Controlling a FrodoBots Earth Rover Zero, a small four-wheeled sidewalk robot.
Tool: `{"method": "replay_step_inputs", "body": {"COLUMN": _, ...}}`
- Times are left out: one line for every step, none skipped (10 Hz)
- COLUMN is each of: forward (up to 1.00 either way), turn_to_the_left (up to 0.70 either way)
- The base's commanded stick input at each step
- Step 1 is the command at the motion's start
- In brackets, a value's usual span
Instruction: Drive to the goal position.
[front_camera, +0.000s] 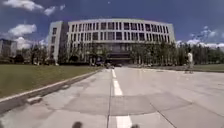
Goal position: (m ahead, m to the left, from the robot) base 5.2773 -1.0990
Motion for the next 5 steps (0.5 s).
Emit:
{"method": "replay_step_inputs", "body": {"forward": 0.7, "turn_to_the_left": 0.0}}
{"method": "replay_step_inputs", "body": {"forward": 0.7, "turn_to_the_left": 0.0}}
{"method": "replay_step_inputs", "body": {"forward": 0.7, "turn_to_the_left": 0.0}}
{"method": "replay_step_inputs", "body": {"forward": 0.7, "turn_to_the_left": 0.0}}
{"method": "replay_step_inputs", "body": {"forward": 0.7, "turn_to_the_left": 0.0}}
